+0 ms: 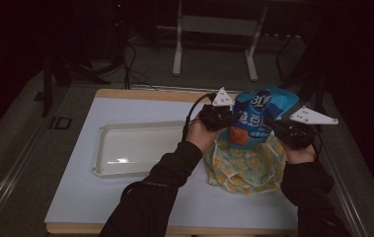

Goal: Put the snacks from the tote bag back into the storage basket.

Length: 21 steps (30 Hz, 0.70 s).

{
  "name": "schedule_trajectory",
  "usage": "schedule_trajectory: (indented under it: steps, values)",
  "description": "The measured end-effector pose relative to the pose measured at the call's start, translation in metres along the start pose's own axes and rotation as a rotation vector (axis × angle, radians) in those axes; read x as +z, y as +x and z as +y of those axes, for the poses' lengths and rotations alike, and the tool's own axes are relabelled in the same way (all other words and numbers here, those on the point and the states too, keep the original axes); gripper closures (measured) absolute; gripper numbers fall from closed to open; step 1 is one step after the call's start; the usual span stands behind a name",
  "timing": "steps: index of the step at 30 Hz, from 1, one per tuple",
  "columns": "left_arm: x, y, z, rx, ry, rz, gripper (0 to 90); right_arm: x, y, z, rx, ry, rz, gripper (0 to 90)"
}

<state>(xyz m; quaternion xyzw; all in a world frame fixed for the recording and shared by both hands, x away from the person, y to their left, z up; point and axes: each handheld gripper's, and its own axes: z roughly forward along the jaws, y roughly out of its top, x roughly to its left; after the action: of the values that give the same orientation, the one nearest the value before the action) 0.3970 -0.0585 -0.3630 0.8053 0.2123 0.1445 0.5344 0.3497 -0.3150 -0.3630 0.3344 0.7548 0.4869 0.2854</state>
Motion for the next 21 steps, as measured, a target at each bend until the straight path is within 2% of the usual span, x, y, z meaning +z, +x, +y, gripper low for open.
schedule_trajectory:
  steps: [1,12,21]
  values:
    - [-0.004,0.0,0.007,0.007,-0.006,0.002,88.6,-0.002,0.0,0.005,-0.009,-0.004,-0.004,88.7]
    - [-0.018,-0.001,0.02,0.03,-0.016,0.009,88.7,-0.009,0.006,0.023,-0.031,-0.028,-0.004,88.9]
    - [-0.039,0.005,0.027,0.018,-0.052,0.03,88.8,-0.007,0.015,0.043,-0.059,-0.046,-0.001,88.9]
